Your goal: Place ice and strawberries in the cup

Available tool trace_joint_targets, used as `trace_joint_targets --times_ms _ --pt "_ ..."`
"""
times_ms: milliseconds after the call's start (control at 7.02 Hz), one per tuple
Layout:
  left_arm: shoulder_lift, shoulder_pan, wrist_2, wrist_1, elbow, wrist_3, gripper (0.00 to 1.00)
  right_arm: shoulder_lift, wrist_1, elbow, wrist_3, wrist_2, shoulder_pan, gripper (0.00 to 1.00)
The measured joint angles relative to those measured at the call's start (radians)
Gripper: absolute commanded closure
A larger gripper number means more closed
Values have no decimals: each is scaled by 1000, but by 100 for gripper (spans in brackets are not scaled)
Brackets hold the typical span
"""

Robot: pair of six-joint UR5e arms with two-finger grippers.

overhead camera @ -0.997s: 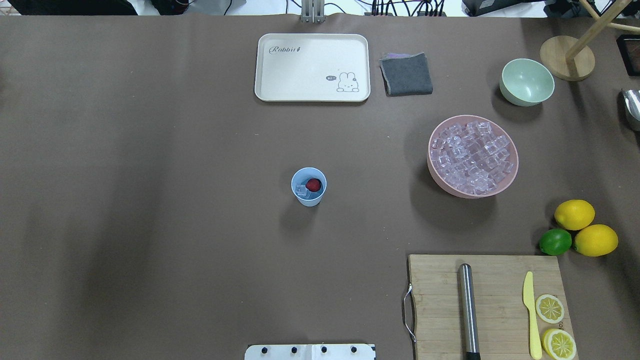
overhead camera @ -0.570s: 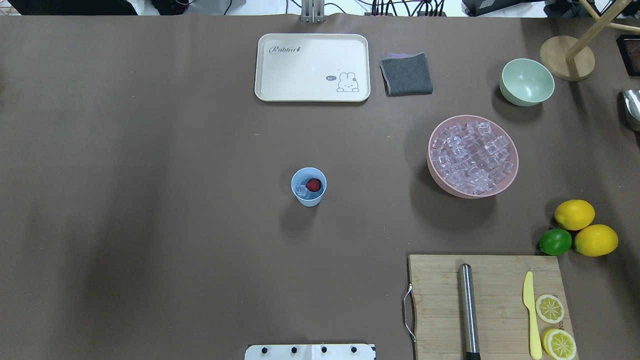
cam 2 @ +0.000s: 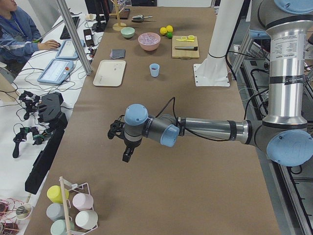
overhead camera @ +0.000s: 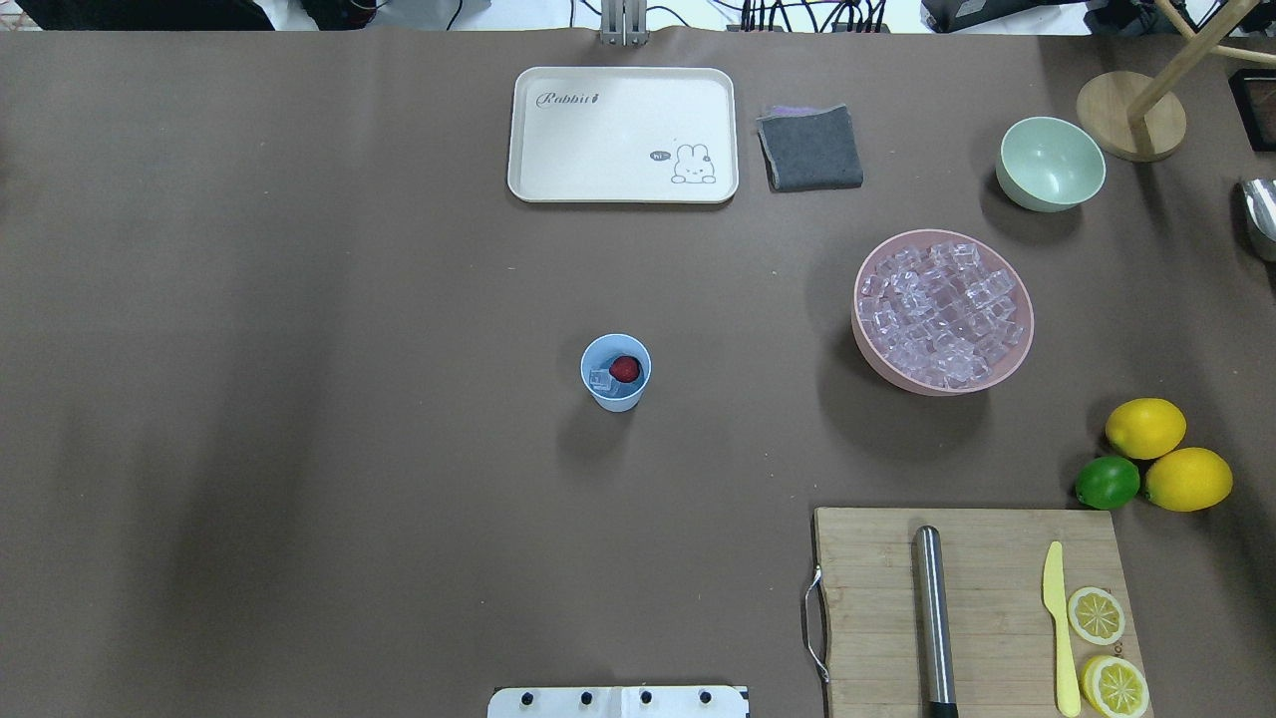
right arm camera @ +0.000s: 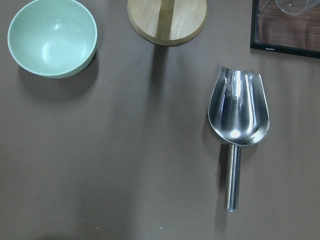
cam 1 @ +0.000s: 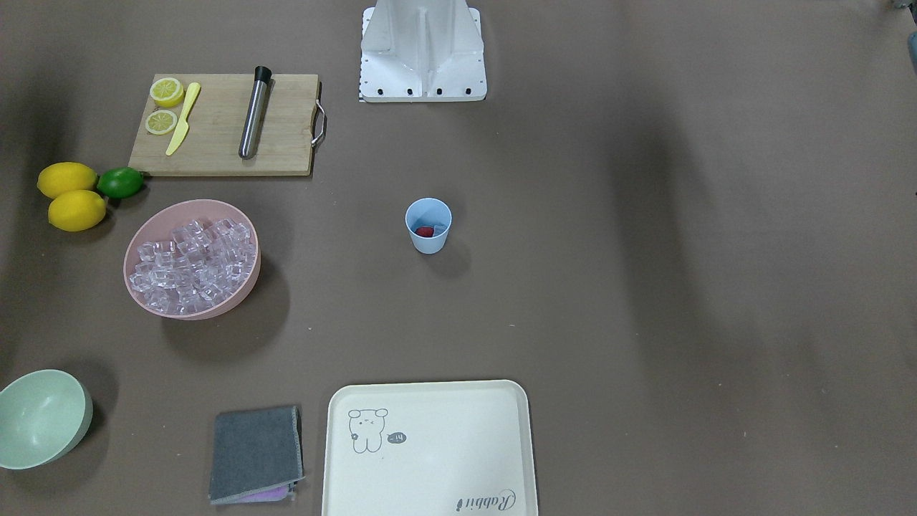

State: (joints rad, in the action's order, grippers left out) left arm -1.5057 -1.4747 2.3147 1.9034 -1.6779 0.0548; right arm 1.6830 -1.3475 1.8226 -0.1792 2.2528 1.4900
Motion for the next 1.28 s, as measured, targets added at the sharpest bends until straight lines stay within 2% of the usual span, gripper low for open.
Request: trace_joint_targets --times_ms 1282 --pt "-3 1 1 6 9 0 3 -5 -5 11 3 -6 -1 0"
